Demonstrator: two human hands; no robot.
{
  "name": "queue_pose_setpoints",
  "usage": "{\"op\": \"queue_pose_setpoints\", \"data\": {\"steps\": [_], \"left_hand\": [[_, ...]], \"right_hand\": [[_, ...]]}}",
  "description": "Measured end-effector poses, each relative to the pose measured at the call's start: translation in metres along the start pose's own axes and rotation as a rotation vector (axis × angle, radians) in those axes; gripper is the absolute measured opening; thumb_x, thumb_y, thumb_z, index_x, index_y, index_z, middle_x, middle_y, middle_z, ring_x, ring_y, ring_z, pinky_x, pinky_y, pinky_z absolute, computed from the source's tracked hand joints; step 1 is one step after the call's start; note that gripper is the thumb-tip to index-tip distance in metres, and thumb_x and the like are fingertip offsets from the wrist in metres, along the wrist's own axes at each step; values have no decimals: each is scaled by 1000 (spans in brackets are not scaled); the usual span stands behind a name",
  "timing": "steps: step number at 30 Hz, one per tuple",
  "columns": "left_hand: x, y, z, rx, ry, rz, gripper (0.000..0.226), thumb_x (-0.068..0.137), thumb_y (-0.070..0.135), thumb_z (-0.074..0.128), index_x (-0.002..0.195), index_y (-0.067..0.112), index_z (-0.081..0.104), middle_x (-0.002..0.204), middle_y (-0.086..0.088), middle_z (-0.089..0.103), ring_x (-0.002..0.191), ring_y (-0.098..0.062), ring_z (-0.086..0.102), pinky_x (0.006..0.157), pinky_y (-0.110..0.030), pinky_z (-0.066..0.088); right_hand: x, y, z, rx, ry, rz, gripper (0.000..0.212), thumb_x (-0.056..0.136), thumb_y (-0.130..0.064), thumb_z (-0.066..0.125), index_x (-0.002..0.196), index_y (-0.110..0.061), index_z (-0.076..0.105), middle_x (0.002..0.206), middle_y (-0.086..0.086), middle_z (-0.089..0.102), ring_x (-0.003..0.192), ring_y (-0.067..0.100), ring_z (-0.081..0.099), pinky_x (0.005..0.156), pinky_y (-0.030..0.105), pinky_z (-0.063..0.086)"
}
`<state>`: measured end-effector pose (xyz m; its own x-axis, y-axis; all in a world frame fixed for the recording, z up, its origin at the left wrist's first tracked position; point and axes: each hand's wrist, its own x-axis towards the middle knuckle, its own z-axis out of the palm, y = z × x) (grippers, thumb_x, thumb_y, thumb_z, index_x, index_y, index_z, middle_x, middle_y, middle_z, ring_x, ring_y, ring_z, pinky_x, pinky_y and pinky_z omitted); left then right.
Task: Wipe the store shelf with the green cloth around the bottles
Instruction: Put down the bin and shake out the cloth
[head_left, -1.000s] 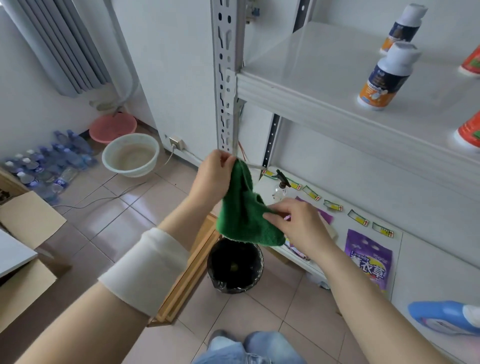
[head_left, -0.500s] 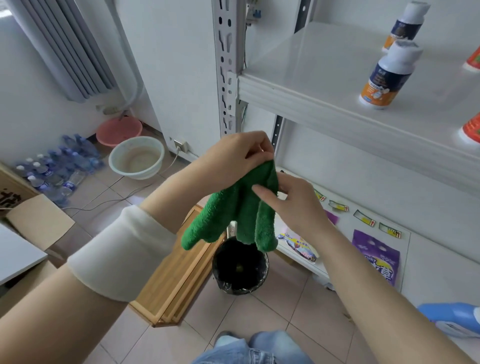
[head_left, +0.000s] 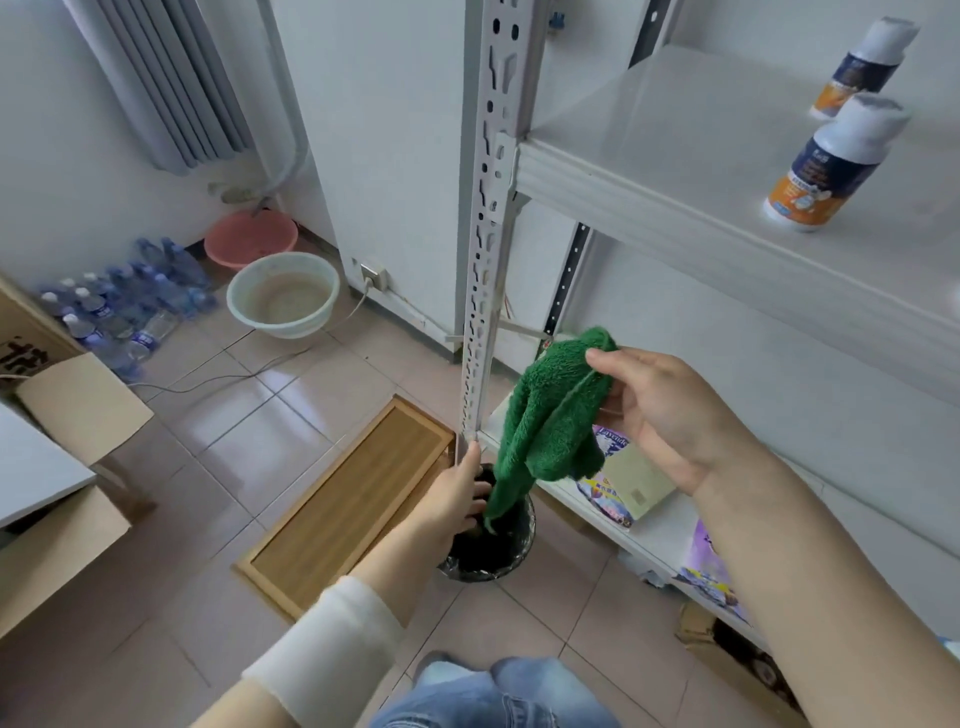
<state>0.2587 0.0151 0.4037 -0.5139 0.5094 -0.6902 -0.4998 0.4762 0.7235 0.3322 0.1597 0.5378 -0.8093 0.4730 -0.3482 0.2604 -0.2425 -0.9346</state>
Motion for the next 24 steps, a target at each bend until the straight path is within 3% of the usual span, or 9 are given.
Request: {"op": "queue_pose_setpoints", "data": {"steps": [3,5,8,10,12,15,19,22,24], "left_hand": [[6,-7,3,-158,-67,-39,55,90,59,28,103,16,60,102,-2,64,97,-19,58,98,-37,38],[11,-7,1,-178,-84,-50,48,89,58,35,93,17,60,103,-4,65,97,-20,59,95,-36,39],[21,-8,-1,-154,-92,-29,36,90,48,44,92,18,63,122,-9,60,110,-24,54,95,-34,40],[26,-10,4,-233,-121,-36,34,93,42,44,101,13,61,126,-12,56,110,-25,52,98,-34,39],[29,-12,14,-366,-242,-118,43,94,43,40,112,7,55,116,-15,58,100,-24,55,97,-34,40],[31,-17,28,-507,-366,-168,36,97,36,39,106,6,58,104,-15,60,89,-21,58,94,-36,44],[31,-19,16,-534,-294,-156,20,88,19,57,96,2,62,84,-7,70,72,-16,67,63,-26,56],[30,-20,-3,-448,-213,-81,26,87,16,58,107,0,61,95,-9,69,77,-16,67,67,-25,58],[25,-15,-11,-357,-72,3,21,88,19,58,103,6,63,94,-6,67,74,-12,66,64,-21,57]], "right_hand": [[-7,2,-3,122,2,21,18,91,-6,42,85,-6,59,79,11,60,71,20,56,67,29,52],[-12,4,-6,166,10,25,18,90,-4,39,86,-6,56,79,12,57,71,20,55,64,28,53],[-17,8,-10,217,31,44,18,89,-3,37,89,-5,56,81,14,57,73,21,55,62,29,54],[-19,10,-10,260,30,71,19,89,-5,37,88,-6,57,80,12,59,71,20,57,59,27,55],[-21,11,-11,300,40,89,20,89,-7,38,85,-9,58,76,8,61,70,18,58,61,28,54],[-23,10,-15,334,69,86,22,91,-10,36,86,-10,58,73,6,63,72,18,58,74,34,50],[-31,16,-32,356,151,80,25,93,-11,34,87,-10,58,73,5,65,73,18,59,79,36,48],[-36,26,-43,340,210,102,23,93,-11,35,88,-10,58,79,7,63,74,18,59,75,34,49],[-37,35,-47,308,245,109,22,94,-16,39,88,-11,59,83,6,65,75,17,62,74,34,51]]}}
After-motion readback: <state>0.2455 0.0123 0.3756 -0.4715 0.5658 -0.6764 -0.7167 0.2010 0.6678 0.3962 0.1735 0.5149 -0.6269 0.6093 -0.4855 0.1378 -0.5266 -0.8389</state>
